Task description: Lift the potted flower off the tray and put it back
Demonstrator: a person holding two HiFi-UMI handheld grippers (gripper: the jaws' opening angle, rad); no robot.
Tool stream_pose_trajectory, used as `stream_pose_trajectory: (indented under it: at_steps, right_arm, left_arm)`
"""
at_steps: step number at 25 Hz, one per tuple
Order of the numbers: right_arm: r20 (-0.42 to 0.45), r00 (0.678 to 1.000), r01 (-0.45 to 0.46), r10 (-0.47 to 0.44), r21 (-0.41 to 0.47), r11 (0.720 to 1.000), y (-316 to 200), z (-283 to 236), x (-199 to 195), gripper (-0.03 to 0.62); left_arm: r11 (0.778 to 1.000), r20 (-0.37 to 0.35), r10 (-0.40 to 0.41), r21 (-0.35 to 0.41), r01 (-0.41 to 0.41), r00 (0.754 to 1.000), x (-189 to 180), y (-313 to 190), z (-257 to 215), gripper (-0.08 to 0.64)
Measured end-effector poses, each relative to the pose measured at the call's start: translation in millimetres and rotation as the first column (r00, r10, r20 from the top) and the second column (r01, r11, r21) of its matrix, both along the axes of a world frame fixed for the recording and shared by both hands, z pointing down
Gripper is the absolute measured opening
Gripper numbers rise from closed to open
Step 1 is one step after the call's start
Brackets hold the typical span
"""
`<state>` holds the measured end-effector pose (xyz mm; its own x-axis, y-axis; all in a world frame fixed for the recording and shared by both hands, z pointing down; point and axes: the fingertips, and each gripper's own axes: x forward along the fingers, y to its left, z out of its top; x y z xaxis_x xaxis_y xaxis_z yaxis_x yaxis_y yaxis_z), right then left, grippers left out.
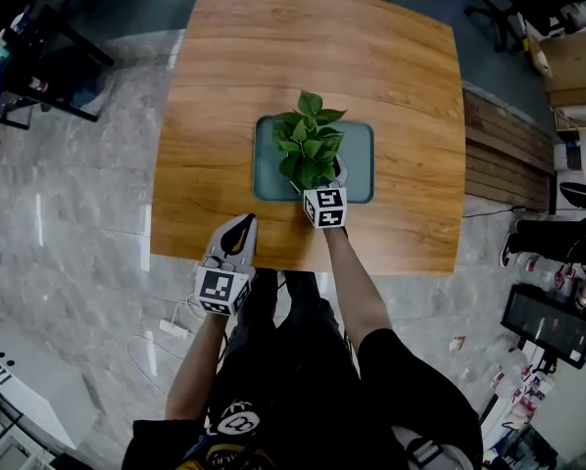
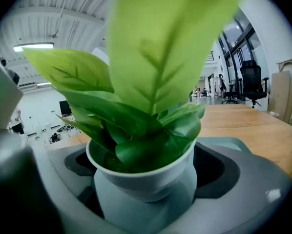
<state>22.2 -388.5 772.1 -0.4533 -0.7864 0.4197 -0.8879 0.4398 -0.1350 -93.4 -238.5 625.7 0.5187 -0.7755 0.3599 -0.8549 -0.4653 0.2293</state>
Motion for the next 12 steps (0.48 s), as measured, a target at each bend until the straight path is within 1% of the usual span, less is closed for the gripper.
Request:
stream_pose_trajectory:
  at_steps: [2,3,5,7,10,12]
  right_arm:
    - [0.003,1.0,0.002,-0.002,0.014,1.0,-4,0,-5,0.576]
    - [0.004,1.0,-0.001,0.001,0.02,1.0,-5,0,-7,0.549]
    - [0.01,1.0,-0.007,0.007,0.027,1.0,-6,0,-9,0.545]
    - [0.016,1.0,-0.012,0.011,0.039,0.999,-6,-5,-7,0.542]
    - [0.047,0.999,-0.015,0.01,0.095,0.995,-7,-34,-2,0.541]
    - [0.048,0.999,-0.001,-0.006,0.146,0.989,-8,-63,-1,0.541]
  left_arm:
    - [1.0,-0.003,-0.017,-0.01,0.017,1.0,-4,4,4,-0.003]
    - [0.999,-0.005,-0.028,-0.018,0.028,1.0,-5,7,6,-0.003]
    - [0.999,-0.007,-0.043,-0.03,0.043,0.999,-4,10,8,-0.003]
    - [0.999,-0.008,-0.041,-0.03,0.04,0.999,-2,13,8,-0.003]
    - [1.0,-0.009,-0.029,-0.012,0.029,1.0,0,14,-1,-0.002]
    - [1.0,-0.012,-0.029,0.002,0.029,1.0,-3,11,-10,-0.002]
